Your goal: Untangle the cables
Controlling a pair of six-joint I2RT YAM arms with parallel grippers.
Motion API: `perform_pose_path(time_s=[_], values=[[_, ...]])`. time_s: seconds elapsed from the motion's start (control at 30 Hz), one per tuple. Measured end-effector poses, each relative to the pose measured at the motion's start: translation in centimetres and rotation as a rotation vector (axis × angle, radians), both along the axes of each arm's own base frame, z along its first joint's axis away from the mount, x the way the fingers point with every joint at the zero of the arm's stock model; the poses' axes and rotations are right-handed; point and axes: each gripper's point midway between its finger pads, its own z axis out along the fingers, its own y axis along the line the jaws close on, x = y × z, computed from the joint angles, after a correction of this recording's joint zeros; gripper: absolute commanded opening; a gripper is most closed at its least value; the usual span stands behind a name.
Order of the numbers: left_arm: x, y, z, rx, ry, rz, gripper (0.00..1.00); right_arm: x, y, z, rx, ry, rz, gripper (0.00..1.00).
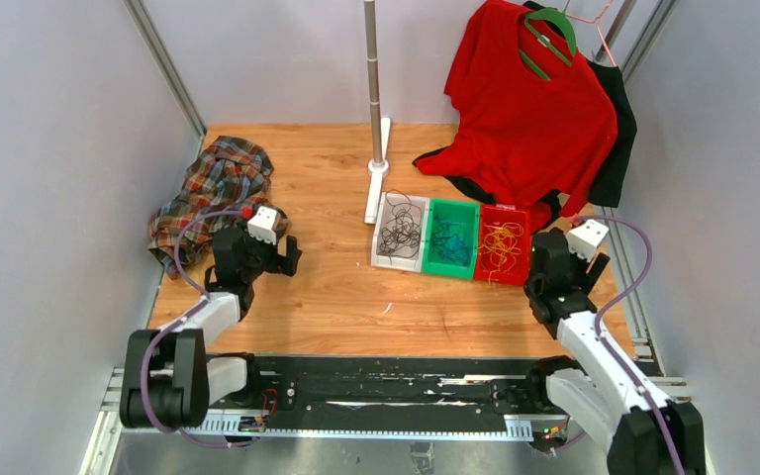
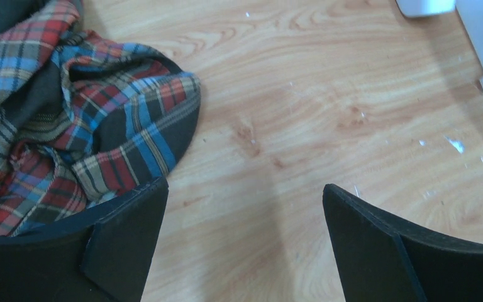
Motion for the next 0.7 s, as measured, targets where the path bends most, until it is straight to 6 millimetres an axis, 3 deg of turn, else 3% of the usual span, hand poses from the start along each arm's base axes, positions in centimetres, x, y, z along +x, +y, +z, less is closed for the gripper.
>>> perform_pose_path(time_s=[0.1, 0.27, 0.4, 0.57, 0.7], values=[[1.4, 0.2, -0.1, -0.016, -0.079, 0.028, 0.98, 0.5, -1.0, -1.0, 0.002, -0.001, -0.045, 0.72], [2.5, 0.8, -0.4, -0.027, -0.154, 0.074, 0.98, 2.0, -0.5, -4.1, -0.006, 0.026, 0.010, 0.72], [2.9, 1.2, 1.3, -0.030, -0.262, 0.100, 0.98, 2.8, -0.2, -6.6, -0.047, 0.067, 0.073, 0.73], [1.9, 1.7, -0.1, -0.039, -0.259, 0.142, 0.98, 4.6, 0.9, -7.1, -0.074, 0.022, 0.177, 0.74], [3.3, 1.9, 1.7, -0.032, -0.309, 0.168, 0.98, 6.6, 2.6, -7.6, -0.089, 0.043, 0.324, 0.74]])
